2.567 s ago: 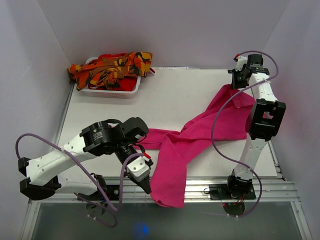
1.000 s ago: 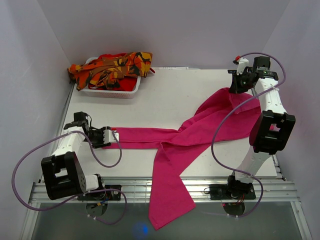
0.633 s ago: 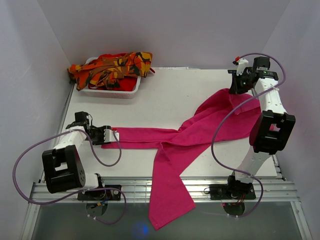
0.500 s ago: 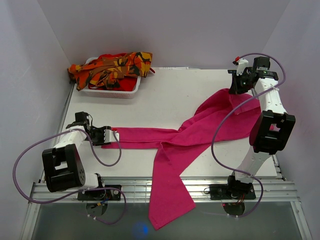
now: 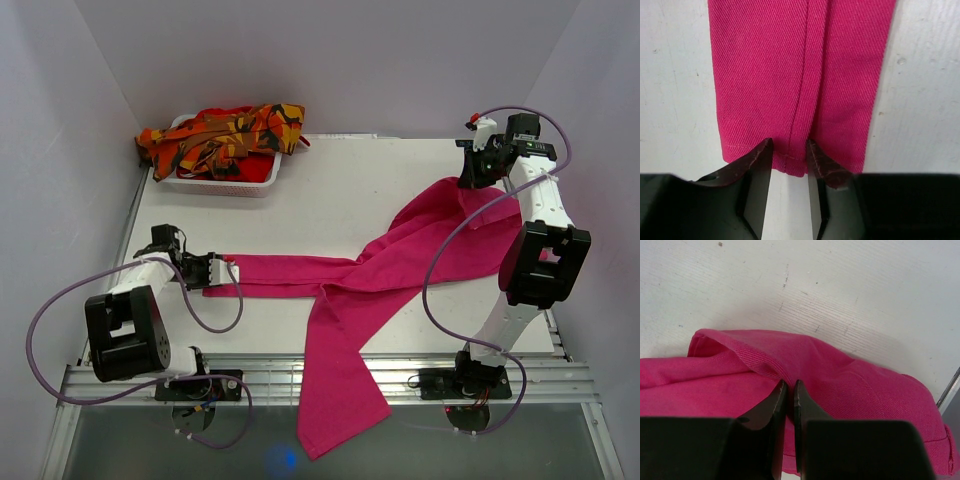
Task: Fold and stack the trousers
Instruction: Flatten the trousers out
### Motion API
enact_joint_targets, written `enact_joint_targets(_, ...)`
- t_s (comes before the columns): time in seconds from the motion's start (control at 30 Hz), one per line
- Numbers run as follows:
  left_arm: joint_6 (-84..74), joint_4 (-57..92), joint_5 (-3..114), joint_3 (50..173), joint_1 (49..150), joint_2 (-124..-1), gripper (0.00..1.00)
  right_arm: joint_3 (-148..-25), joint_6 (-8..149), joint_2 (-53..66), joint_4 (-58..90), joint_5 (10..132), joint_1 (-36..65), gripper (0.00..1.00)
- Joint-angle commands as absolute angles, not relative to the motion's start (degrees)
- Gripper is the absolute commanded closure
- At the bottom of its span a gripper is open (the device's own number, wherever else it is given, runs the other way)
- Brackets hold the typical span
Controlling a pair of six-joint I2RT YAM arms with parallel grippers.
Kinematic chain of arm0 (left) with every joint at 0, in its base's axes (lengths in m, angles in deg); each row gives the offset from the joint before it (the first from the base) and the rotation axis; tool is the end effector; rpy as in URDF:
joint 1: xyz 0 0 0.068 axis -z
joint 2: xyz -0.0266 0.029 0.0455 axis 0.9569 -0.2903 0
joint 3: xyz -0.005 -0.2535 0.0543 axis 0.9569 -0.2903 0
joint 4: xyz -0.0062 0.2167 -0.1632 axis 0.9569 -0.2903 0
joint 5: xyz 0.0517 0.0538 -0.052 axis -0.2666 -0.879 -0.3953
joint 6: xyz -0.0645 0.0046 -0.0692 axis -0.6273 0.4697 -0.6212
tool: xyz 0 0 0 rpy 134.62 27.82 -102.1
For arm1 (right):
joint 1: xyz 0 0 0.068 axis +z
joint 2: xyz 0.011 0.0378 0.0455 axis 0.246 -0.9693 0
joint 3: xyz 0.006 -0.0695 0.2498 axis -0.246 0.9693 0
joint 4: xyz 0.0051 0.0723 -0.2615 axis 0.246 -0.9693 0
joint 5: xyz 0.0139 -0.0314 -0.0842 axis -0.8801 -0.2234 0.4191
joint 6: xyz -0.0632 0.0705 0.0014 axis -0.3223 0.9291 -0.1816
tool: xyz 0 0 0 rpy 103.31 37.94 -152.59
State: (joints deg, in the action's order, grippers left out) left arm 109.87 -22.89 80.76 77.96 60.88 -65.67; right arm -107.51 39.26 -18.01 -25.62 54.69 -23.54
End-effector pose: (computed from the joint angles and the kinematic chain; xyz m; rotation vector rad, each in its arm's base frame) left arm 0.2411 0.0043 0.1005 1.8694 1.7076 -0.1636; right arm 0.4441 -0.0377 0.2568 -0.4916 2.3211 0.2309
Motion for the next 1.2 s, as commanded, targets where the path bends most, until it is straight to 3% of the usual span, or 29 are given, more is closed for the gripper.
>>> enact_joint_targets(0.0, 105.41, -18.34, 81.02, 79.88, 61.26, -67.61, 0.58, -110.14, 38.79, -17.78, -26.1, 53.5, -23.47, 0.92)
enact_joint_targets(0.17, 99.34, -17.99, 81.63, 83.84, 61.26, -69.37, 0.87, -110.49, 38.88, -18.13, -26.28, 53.68, -23.47, 0.92)
enact_joint_targets(0.3, 97.66, -21.05, 82.51, 85.52, 60.82, -67.36, 1.0, -110.5, 38.53, -17.52, -26.28, 54.55, -23.56, 0.92)
enact_joint_targets(0.47, 85.65, -24.66, 84.18, 90.94, 57.14, -65.68, 1.0, -108.22, 37.12, -14.71, -25.49, 56.04, -23.99, 0.92)
enact_joint_targets(0.77, 69.28, -32.49, 93.32, 106.6, 35.97, -73.15, 1.0, -103.65, 36.42, -11.28, -23.73, 54.65, -28.13, 0.92)
enact_joint_targets(1.07, 61.19, -25.12, 96.48, 108.99, 34.46, -77.2, 1.0, -102.41, 39.05, -13.74, -19.25, 54.99, -28.22, 0.92)
enact_joint_targets(1.17, 73.17, -28.68, 100.07, 106.53, 34.45, -76.67, 1.0, -103.9, 38.97, -15.84, -19.07, 57.27, -28.22, 0.92)
